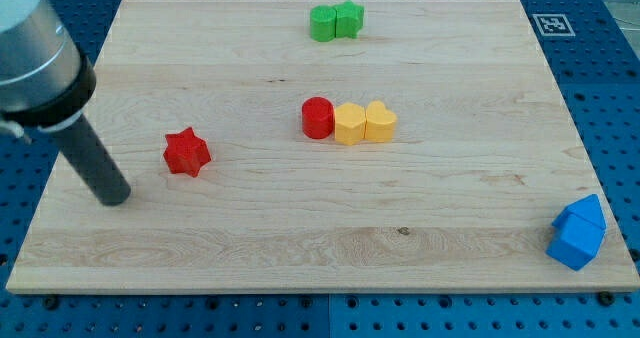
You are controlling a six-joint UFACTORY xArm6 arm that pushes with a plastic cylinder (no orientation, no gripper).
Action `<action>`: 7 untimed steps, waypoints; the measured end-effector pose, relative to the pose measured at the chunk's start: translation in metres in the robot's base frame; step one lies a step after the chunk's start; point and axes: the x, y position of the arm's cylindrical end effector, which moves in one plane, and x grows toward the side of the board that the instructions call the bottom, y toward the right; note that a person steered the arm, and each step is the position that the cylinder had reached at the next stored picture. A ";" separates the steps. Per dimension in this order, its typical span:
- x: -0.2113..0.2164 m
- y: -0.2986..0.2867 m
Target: Slide red star closer to the red circle
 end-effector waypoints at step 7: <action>-0.037 0.147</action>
